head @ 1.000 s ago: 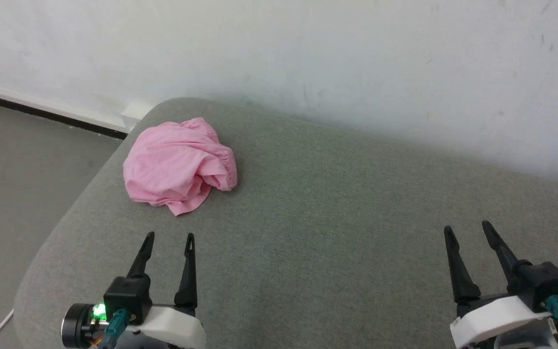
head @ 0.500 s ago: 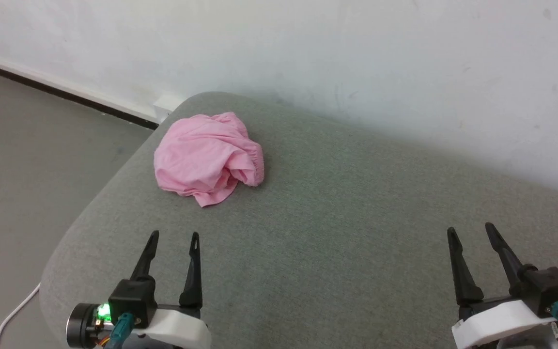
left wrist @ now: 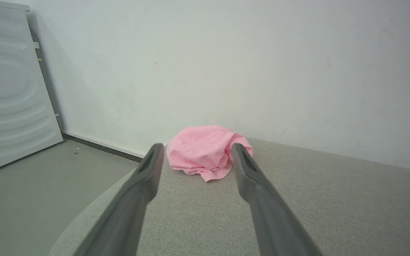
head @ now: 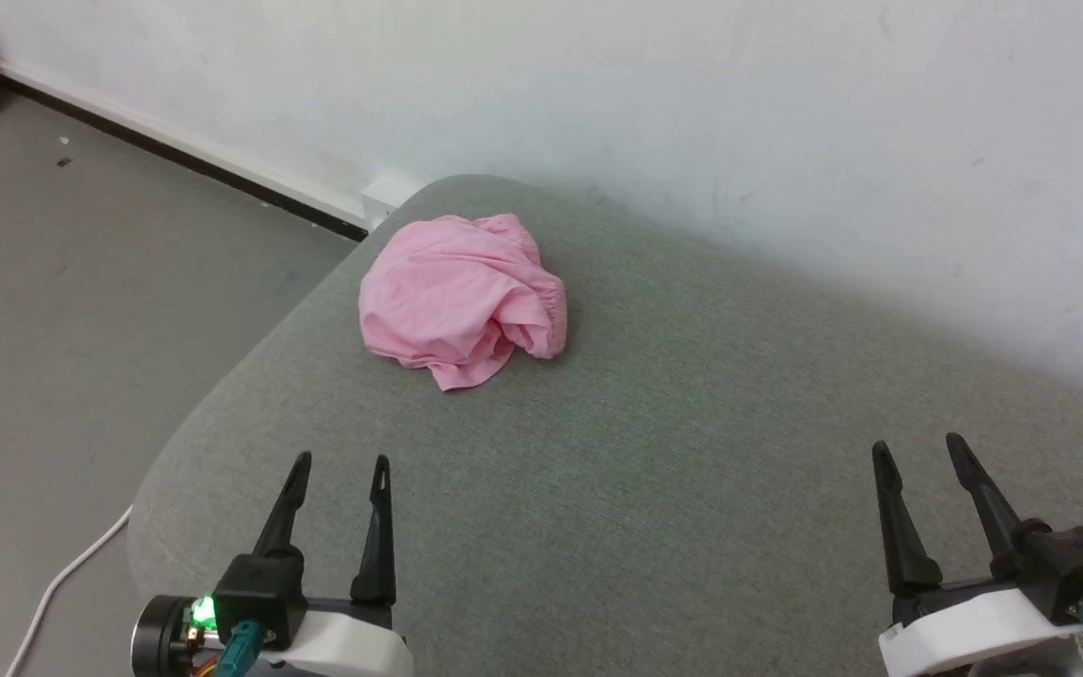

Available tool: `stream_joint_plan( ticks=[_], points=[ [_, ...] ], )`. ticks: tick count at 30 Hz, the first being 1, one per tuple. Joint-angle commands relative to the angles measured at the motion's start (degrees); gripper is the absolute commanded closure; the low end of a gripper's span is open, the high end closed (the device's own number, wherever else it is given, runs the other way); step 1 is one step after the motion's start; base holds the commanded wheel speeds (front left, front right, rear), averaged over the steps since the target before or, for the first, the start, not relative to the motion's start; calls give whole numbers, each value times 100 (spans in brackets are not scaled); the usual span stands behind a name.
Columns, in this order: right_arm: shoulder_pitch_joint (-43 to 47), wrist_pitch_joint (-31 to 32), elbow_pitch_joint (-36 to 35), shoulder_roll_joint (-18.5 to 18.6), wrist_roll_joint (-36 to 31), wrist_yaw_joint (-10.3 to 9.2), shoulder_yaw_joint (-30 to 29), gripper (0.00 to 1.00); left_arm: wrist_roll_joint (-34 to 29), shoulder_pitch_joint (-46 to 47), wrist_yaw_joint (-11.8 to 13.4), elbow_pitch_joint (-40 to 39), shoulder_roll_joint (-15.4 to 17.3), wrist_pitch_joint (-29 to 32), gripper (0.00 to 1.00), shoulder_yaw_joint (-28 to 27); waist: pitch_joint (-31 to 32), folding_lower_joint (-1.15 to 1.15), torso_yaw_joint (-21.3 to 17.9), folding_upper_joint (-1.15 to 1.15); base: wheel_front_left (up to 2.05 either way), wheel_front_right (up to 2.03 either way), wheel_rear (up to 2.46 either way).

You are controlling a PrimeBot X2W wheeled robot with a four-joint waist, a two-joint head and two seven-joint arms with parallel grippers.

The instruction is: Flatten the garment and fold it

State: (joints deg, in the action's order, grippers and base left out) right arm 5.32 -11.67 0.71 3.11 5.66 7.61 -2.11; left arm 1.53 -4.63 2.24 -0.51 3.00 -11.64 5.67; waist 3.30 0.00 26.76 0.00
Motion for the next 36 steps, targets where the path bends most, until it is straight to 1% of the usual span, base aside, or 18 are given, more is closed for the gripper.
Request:
stream_joint_plan(
  ticks=[1,14,18,24,36],
  points=[
    [87,-53,3,-19,58,-10,-24,0,33,-81,55,-29,-10,-56,0,21,8,0,75,0,0,0,0],
    [146,-208,33,-21,125,-11,-40,0,124,-138,134,3,-11,-211,0,115,19,0,338,0,0,0,0],
    [164,-256,38,-22,148,-11,-55,0,116,-154,79,24,-7,-259,0,167,30,0,415,0,0,0,0],
    [197,-328,39,-24,188,-12,-79,0,133,-173,102,4,-9,-331,0,188,41,0,555,0,0,0,0],
    [195,-333,79,-24,221,-12,-89,0,148,-170,104,-6,-10,-336,0,184,41,0,560,0,0,0,0]
  ],
)
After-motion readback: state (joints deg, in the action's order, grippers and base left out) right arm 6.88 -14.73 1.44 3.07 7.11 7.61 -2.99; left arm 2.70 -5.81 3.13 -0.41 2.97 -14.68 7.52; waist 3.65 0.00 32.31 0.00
